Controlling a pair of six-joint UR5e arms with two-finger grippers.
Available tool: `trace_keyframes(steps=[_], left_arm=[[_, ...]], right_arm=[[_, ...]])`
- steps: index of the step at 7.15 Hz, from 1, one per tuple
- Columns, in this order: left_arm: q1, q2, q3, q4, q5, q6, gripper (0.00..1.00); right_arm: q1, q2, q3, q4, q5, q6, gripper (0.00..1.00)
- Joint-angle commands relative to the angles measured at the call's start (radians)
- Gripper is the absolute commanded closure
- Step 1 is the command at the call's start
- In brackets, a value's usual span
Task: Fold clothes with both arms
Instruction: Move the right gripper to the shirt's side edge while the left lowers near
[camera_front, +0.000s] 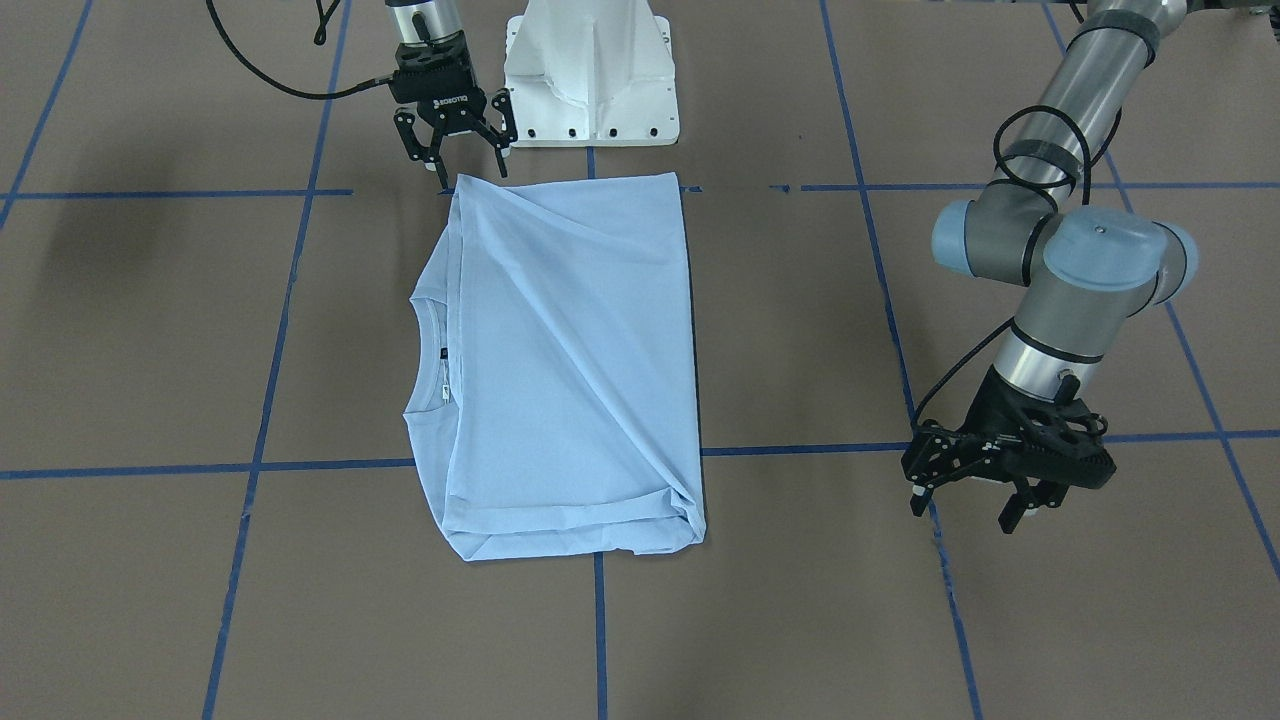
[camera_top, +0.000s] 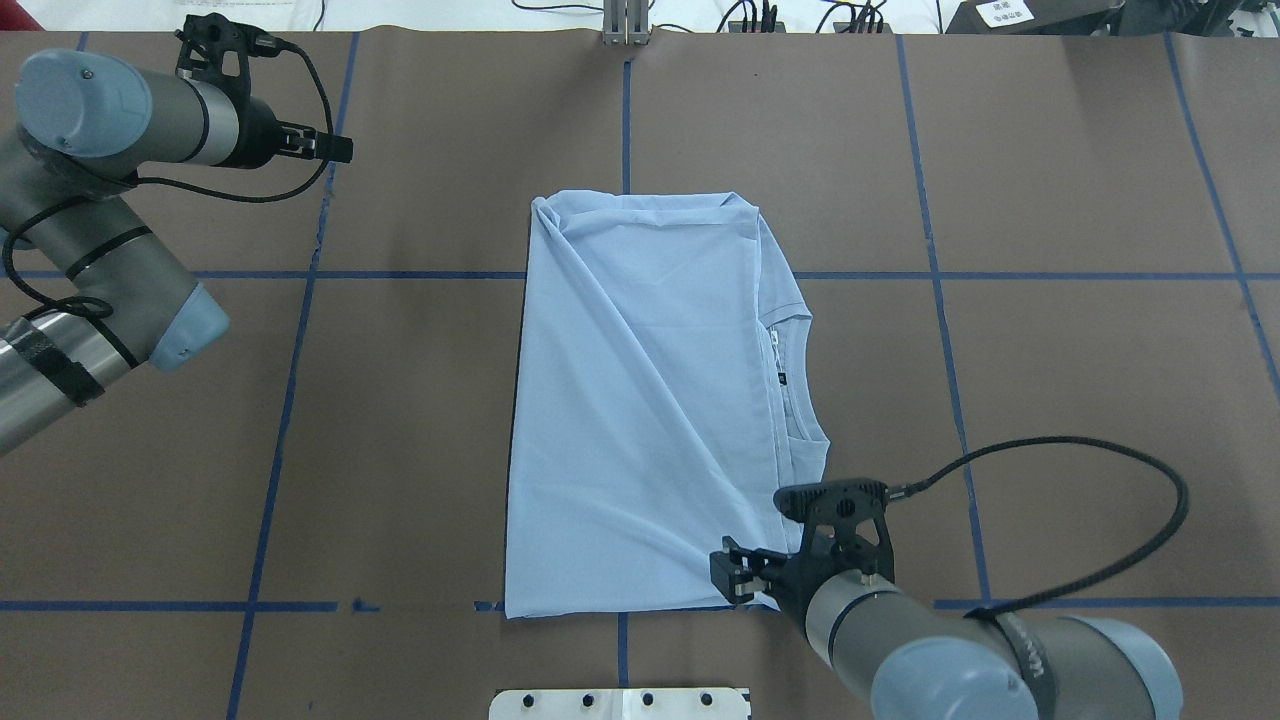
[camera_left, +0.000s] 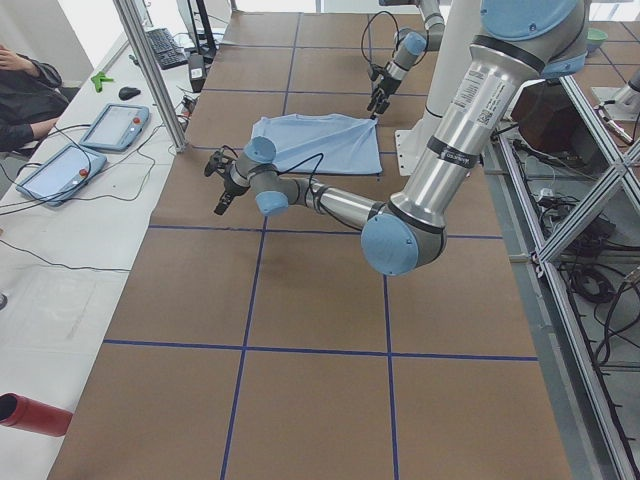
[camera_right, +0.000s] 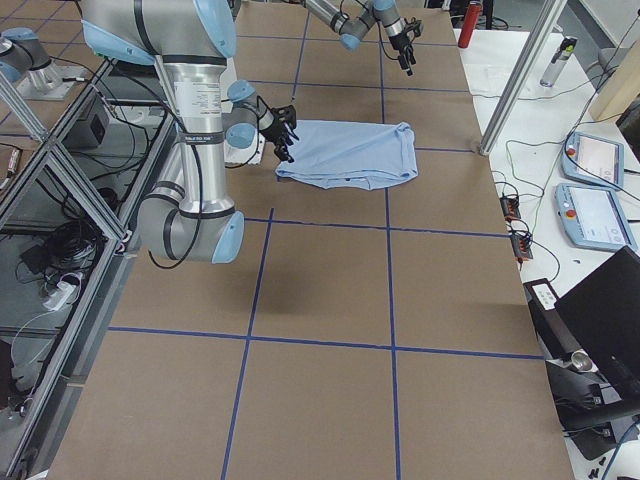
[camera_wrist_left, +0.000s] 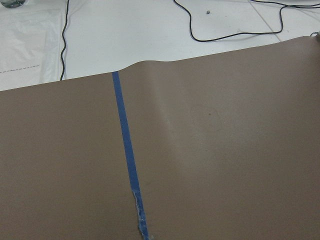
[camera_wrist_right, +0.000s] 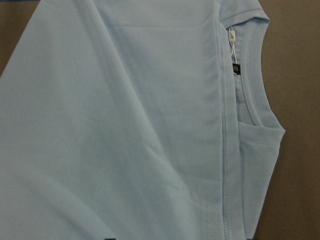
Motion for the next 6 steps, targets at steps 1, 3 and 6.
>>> trace_keyframes(steps=[1,3,6], left_arm=[[0.054,0.058,-0.143,0.005,-0.072,-0.179,0.00],[0.201,0.225,-0.421,0.008,-0.028,-0.362,0.00],[0.578,0.368,-0.644,0.009,0.278,-0.719,0.00]], right_arm=[[0.100,-0.062,0.003,0.240,0.112,0.005,0.00],[0.111,-0.155,0.011,0.343,0.100,0.140,0.00],[0.120,-0.171,0.008,0.341,0.063,0.242,0.00]])
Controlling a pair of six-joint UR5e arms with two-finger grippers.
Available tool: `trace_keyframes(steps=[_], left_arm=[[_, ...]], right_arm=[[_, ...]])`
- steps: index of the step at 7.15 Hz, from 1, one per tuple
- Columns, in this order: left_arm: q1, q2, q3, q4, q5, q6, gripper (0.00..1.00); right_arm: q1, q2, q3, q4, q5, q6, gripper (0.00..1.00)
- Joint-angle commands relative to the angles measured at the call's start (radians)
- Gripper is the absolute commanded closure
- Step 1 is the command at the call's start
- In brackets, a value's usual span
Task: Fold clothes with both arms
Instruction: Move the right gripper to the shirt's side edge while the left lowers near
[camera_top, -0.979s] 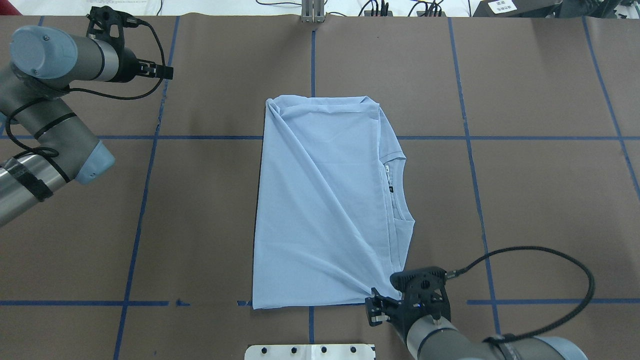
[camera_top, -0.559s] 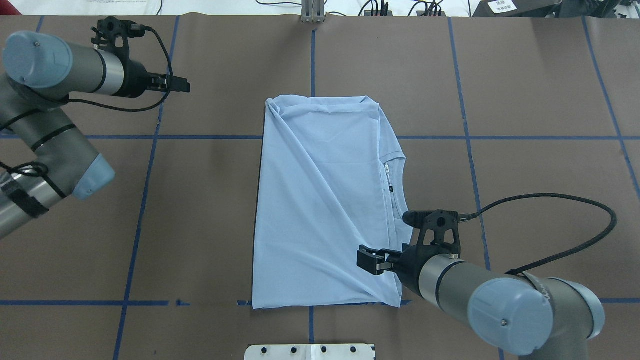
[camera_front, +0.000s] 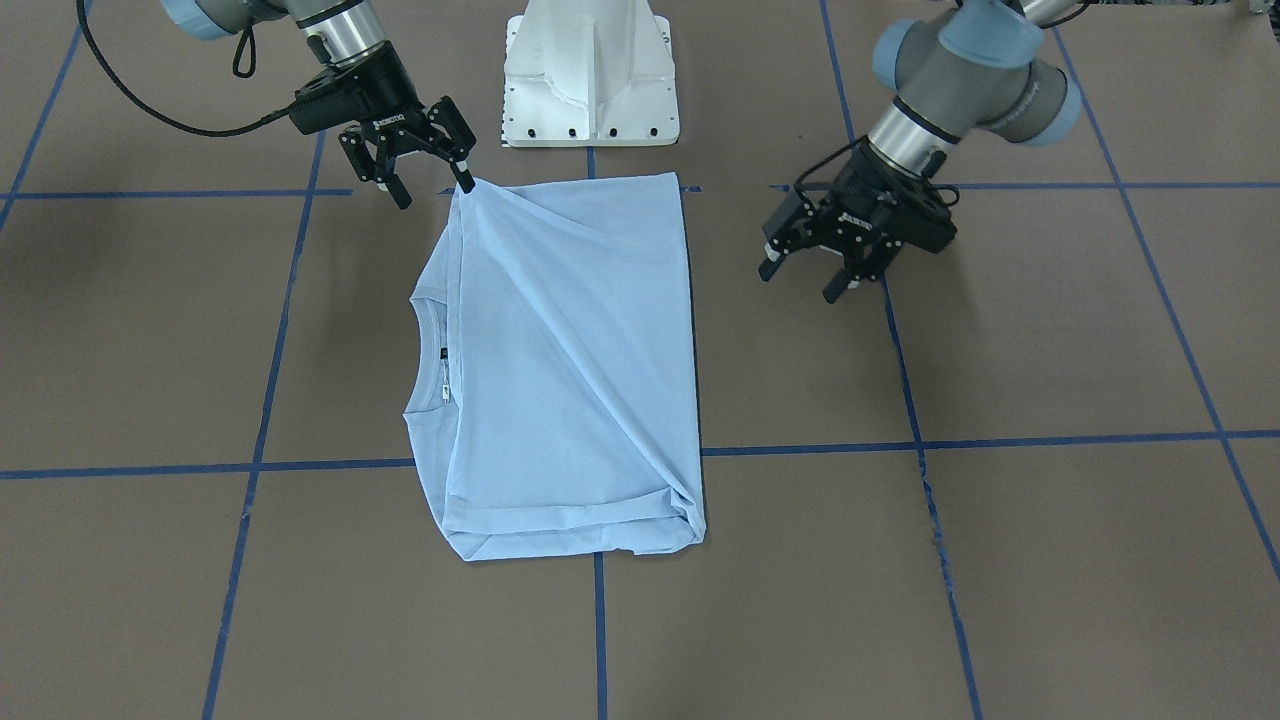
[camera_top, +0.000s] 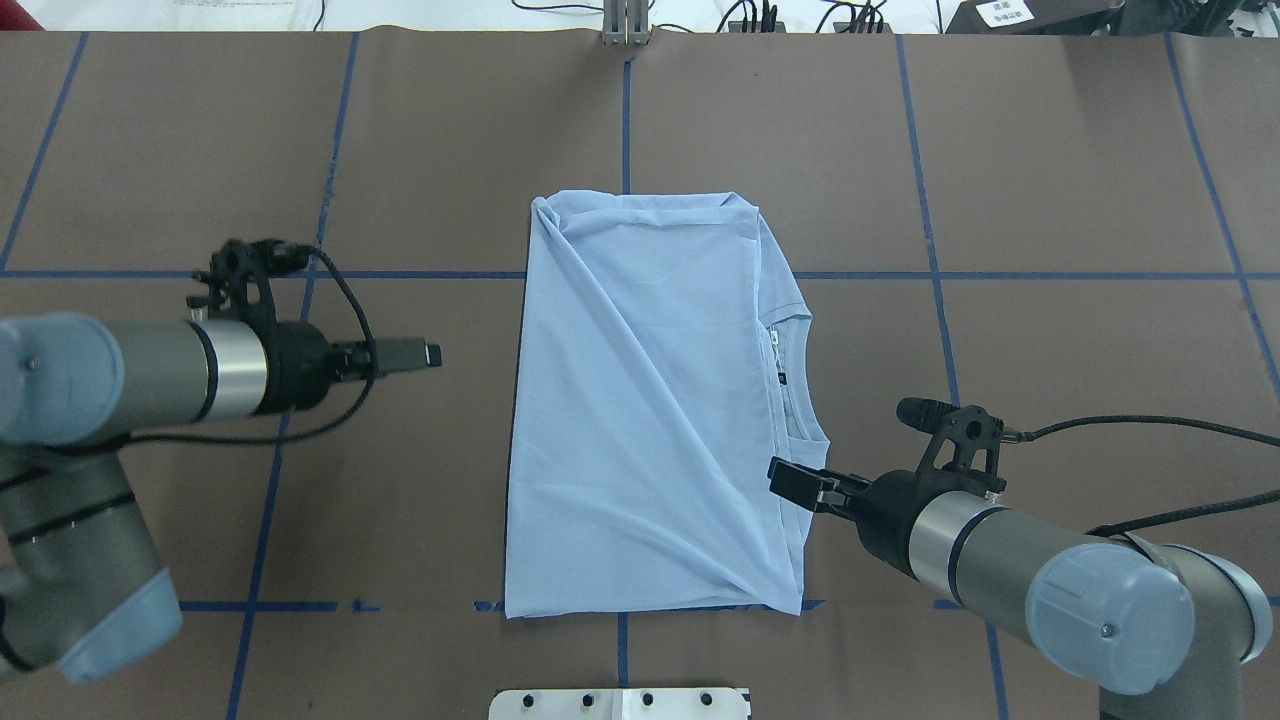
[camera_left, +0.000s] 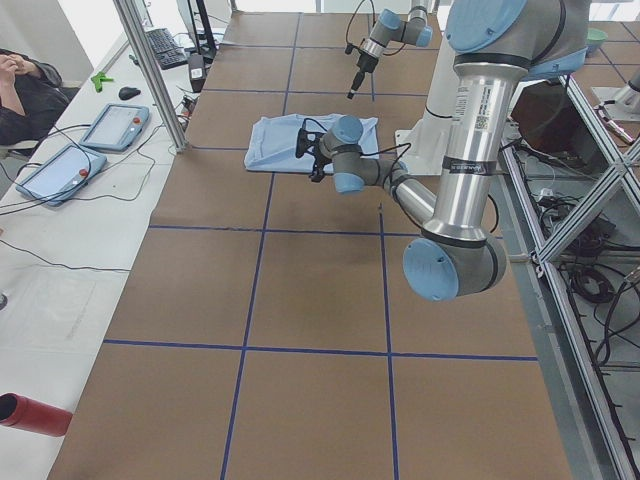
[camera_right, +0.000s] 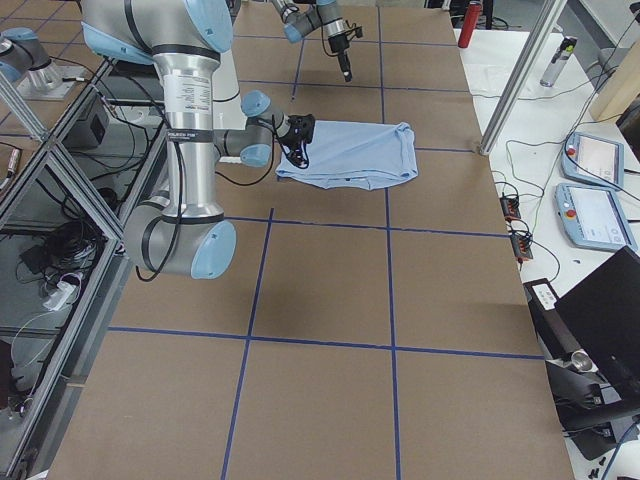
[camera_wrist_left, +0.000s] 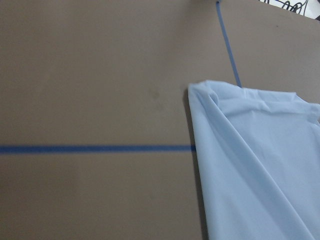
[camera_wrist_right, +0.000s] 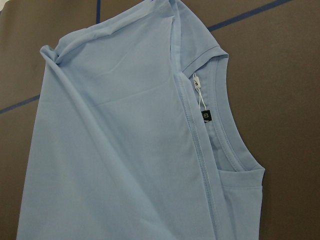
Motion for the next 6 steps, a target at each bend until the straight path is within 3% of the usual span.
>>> trace_keyframes(steps=[1,3,6], left_arm=[[0.253,0.034,-0.065,0.031,0.222,-0.224,0.00],[0.344,-0.056,-0.065,0.191,0.283,-0.401,0.28],[0.423,-0.081,-0.024,0.215,0.300,-0.460,0.29]], right_arm=[[0.005,-0.002,-0.003,0.000,-0.009,0.055,0.00],[0.008,0.000,-0.006,-0.004,-0.023,0.060,0.00],[0.008,0.004,-0.012,-0.004,-0.025,0.069,0.00]])
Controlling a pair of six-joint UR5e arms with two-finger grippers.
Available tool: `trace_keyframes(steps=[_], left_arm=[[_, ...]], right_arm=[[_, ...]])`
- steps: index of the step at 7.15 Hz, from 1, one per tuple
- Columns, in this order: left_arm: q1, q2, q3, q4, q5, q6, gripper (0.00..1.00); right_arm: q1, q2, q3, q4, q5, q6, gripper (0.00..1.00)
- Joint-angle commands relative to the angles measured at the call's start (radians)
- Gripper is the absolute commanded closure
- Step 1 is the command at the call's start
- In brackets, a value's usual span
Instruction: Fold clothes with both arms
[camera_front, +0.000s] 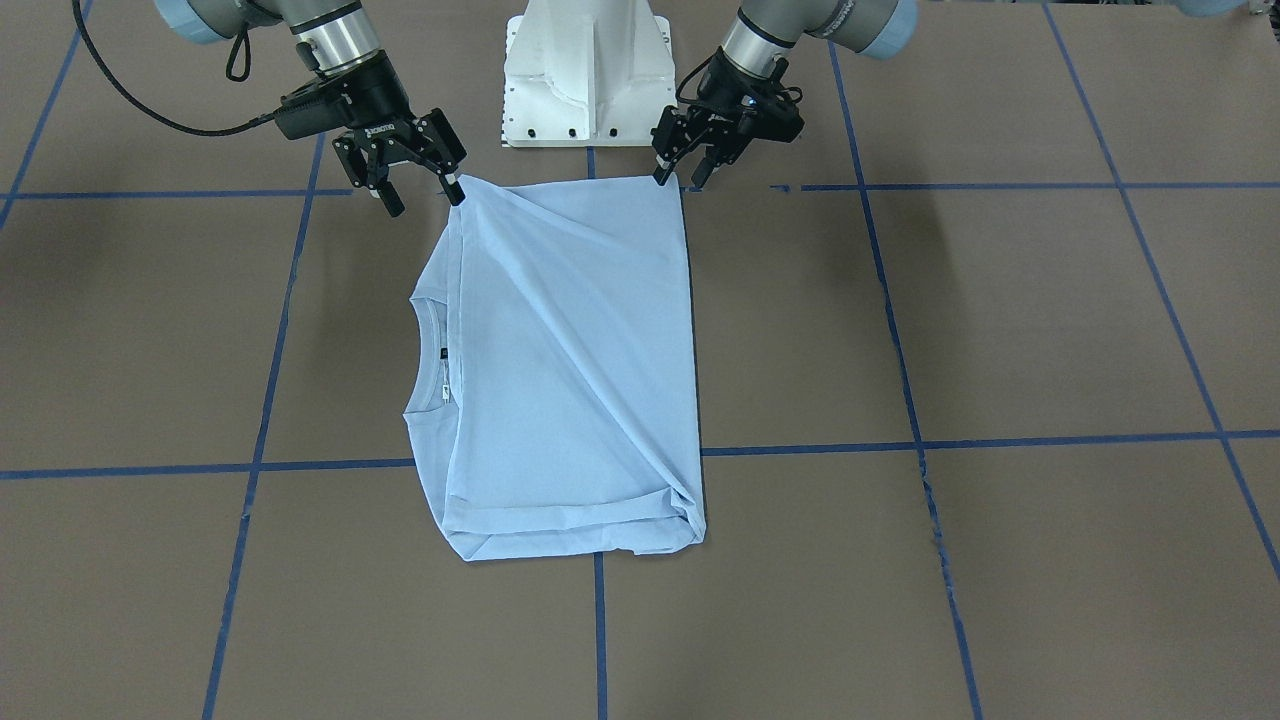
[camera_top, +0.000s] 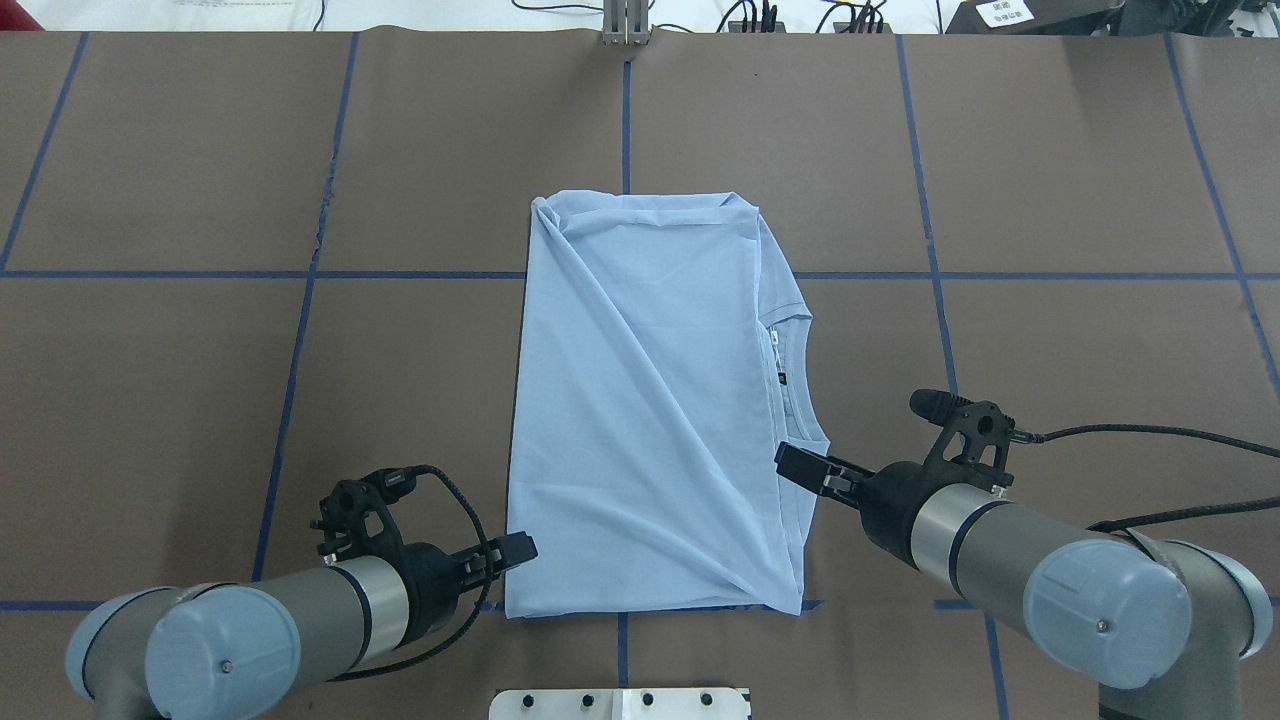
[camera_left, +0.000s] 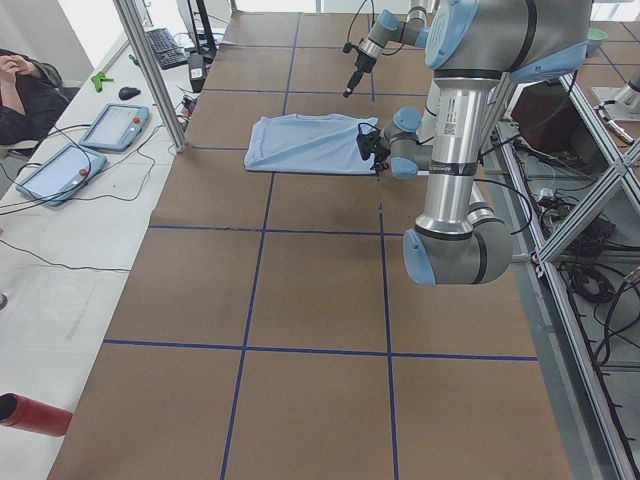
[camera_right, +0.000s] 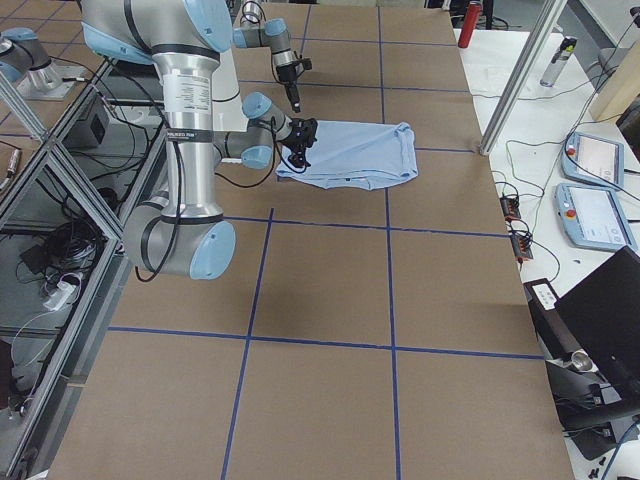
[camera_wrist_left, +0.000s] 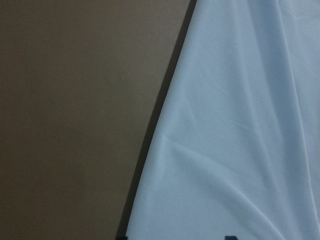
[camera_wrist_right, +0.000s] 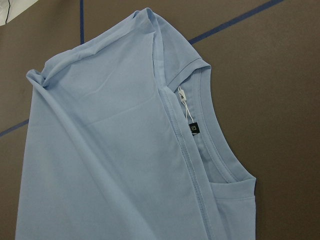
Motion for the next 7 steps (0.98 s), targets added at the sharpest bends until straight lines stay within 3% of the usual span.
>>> trace_keyframes(steps=[1,7], left_arm=[[0.017,-0.018,0.023,0.007,0.003,-0.015,0.29],[0.023,-0.037,0.068,0.010,0.003,-0.015,0.29]], right_arm=[[-0.001,0.004,-0.003,0.000,-0.001,0.003,0.00],[-0.001,0.008,-0.012,0.001,-0.001,0.003,0.00]])
